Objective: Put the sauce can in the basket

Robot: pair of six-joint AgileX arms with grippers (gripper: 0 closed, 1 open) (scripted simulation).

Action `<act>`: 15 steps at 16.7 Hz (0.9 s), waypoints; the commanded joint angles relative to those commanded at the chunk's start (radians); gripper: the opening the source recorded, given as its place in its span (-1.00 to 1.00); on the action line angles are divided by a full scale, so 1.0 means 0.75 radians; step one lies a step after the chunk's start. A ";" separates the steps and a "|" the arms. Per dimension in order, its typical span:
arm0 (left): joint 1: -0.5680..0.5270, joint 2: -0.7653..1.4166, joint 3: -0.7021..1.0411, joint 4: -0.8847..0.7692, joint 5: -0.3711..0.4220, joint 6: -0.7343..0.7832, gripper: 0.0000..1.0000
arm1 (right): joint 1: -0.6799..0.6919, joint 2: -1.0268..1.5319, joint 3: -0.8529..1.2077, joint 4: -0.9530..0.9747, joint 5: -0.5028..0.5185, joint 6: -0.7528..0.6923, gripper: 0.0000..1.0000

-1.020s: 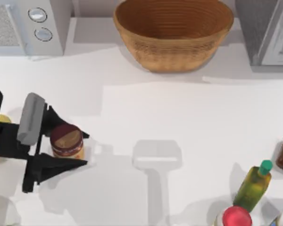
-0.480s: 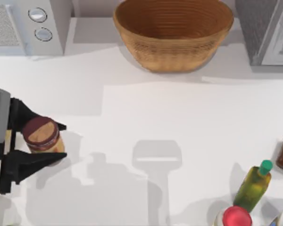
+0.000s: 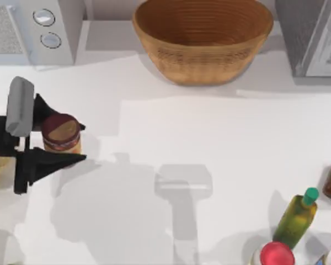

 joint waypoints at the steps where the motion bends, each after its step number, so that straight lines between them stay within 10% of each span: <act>1: -0.028 0.027 0.058 0.068 -0.061 -0.096 -1.00 | 0.000 0.000 0.000 0.000 0.000 0.000 1.00; 15: -0.592 0.436 0.992 0.879 -0.981 -1.566 -1.00 | 0.000 0.000 0.000 0.000 0.000 0.000 1.00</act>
